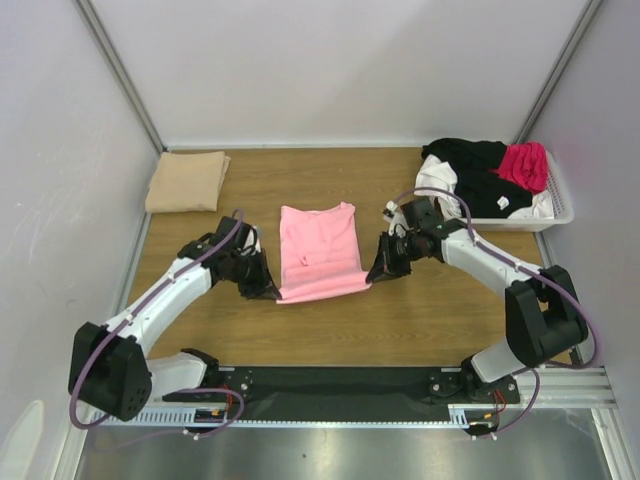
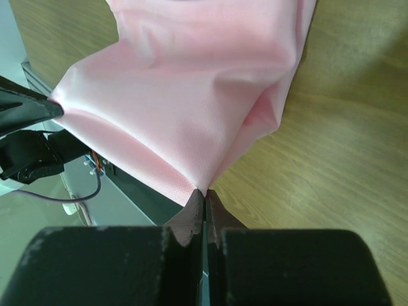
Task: Fold and stack the t-shirts
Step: Fold the tshirt
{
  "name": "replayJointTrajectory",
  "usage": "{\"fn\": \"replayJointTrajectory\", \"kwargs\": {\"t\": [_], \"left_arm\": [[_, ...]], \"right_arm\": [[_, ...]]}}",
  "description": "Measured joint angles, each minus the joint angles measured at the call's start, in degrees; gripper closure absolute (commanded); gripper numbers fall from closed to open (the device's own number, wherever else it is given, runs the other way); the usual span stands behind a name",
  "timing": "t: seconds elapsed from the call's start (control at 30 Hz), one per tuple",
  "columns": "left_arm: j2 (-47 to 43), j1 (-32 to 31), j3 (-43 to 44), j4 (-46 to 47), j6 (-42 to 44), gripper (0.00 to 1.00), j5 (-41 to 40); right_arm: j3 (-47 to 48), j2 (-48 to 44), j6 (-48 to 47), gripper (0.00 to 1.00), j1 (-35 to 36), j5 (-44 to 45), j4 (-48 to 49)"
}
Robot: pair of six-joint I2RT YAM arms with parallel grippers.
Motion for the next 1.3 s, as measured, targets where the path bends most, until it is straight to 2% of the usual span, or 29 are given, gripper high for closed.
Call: {"fn": "replayJointTrajectory", "kwargs": {"t": [0.4, 0.73, 0.97, 1.13, 1.27, 1.3], "left_arm": [[12.59, 3.06, 23.85, -3.48, 5.25, 1.00, -1.40], [30.32, 9.88, 37.33, -0.57, 6.05, 1.00, 0.57], [38.80, 11.34, 41.68, 4.63, 4.81, 1.00, 1.53], [43.82, 13.38, 43.17, 8.68, 2.73, 1.00, 1.36], [46.29, 15.12, 43.17, 12.28, 0.76, 0.99, 0.46], [46.84, 15.41, 43.17, 13.46, 0.42, 0.96, 0.31]], "right_arm": [[20.31, 9.94, -3.39, 1.00, -4.66, -0.74, -1.68], [39.87, 29.88, -3.82, 1.00, -6.69, -4.11, 0.57], [54.62, 43.89, -3.32, 1.00, -8.26, -6.34, 2.71], [61.22, 50.84, -2.23, 0.98, -9.35, -8.15, 5.90], [64.76, 55.76, -0.42, 0.87, -9.66, -9.66, 9.57], [65.94, 57.18, 0.04, 0.85, -9.62, -10.01, 10.40]]}}
